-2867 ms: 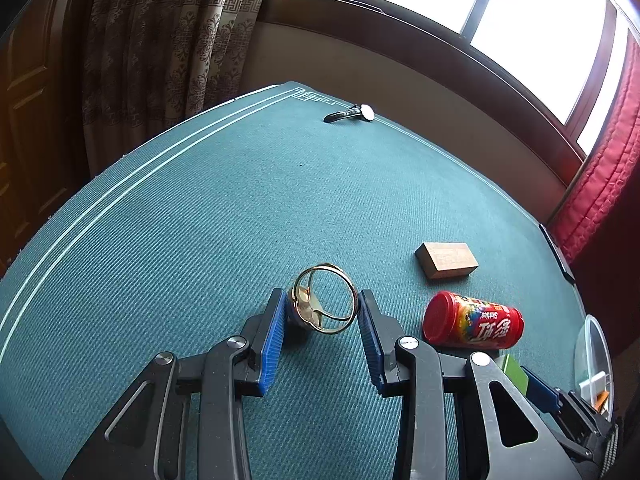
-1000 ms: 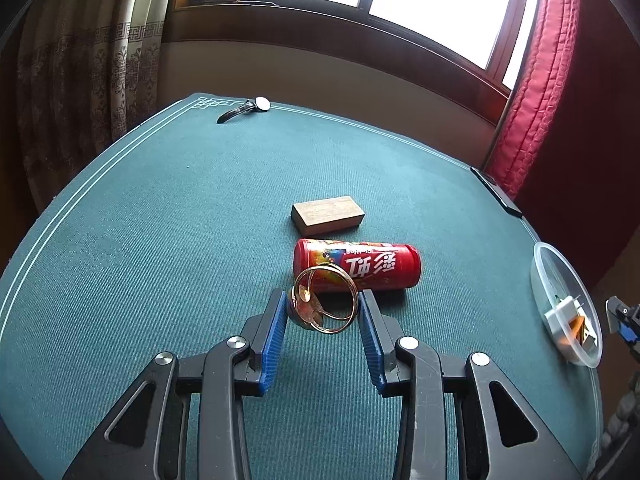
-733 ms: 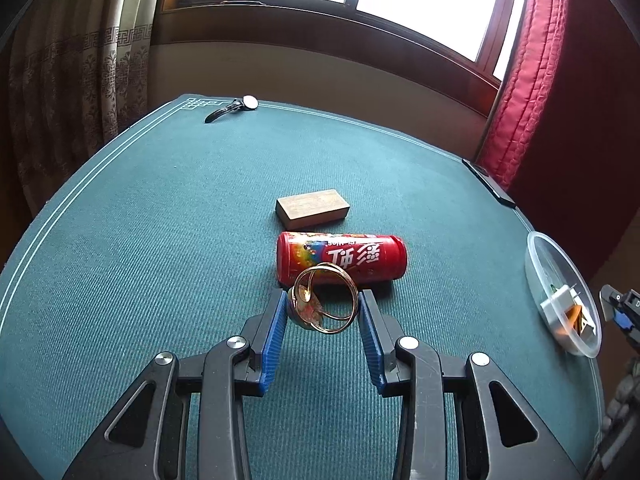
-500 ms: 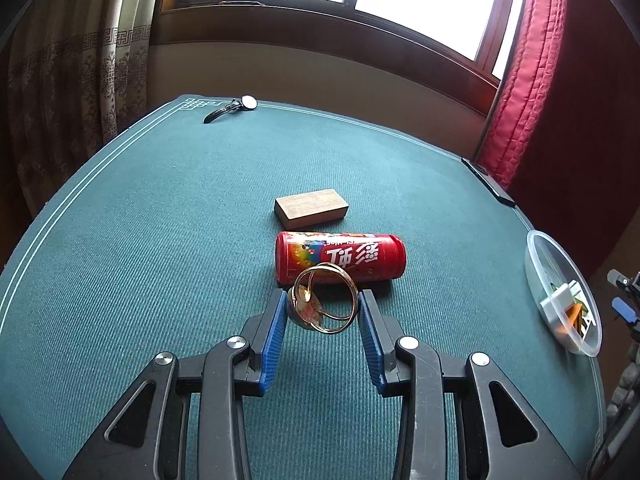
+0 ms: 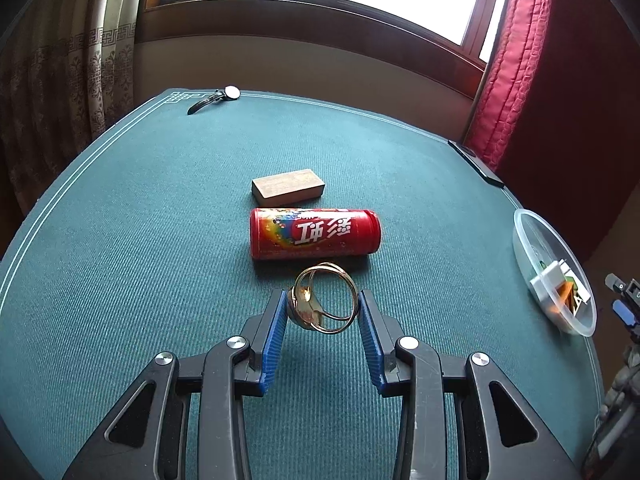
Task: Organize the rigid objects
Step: 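Carry the green block into the clear bowl and open the right gripper, then carry the gold ring into the clear bowl and open the left gripper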
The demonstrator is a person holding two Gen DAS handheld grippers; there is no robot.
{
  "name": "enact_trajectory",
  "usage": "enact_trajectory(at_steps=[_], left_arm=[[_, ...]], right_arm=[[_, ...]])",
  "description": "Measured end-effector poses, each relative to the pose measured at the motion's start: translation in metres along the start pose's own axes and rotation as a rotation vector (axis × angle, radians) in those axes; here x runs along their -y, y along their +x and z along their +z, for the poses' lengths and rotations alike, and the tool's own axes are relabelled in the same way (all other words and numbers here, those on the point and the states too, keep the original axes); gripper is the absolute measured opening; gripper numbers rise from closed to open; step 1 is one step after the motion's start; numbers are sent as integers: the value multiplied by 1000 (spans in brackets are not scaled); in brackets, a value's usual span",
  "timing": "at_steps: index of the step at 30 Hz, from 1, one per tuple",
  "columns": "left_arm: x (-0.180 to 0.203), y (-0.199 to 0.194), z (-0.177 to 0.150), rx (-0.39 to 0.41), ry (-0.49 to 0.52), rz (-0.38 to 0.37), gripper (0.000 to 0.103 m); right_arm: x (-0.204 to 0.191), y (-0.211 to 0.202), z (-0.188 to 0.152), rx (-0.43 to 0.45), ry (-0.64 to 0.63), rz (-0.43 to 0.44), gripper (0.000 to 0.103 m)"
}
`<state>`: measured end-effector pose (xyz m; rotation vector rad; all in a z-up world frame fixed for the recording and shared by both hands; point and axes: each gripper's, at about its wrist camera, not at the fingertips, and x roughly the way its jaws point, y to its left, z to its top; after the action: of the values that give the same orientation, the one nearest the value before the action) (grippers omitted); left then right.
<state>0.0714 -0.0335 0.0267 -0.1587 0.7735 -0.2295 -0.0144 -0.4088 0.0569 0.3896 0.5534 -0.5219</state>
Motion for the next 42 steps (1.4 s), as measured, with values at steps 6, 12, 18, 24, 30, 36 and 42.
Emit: enact_trajectory(at_steps=[6,12,18,24,30,36,42], left_arm=[[20,-7,2,2,38,-15,37],[54,-9,6,1,104,-40,37],[93,-5,12,-11,166,-83,37],[130,3,25,-30,196,-138,37],[171,15,37,-36,240,-171,37],[213,26,36,-38,324,-207,37],[241,43,35,-74,359,-248,37]], right_arm=[[8,-4,-7,27,-22,-26,79],[14,-4,-14,33,-28,-27,82],[11,-3,-29,16,-89,-7,82],[15,-12,-31,47,-78,32,83],[18,-11,-32,38,-62,81,83],[25,-4,-31,13,-26,113,84],[23,-8,-32,29,-36,125,84]])
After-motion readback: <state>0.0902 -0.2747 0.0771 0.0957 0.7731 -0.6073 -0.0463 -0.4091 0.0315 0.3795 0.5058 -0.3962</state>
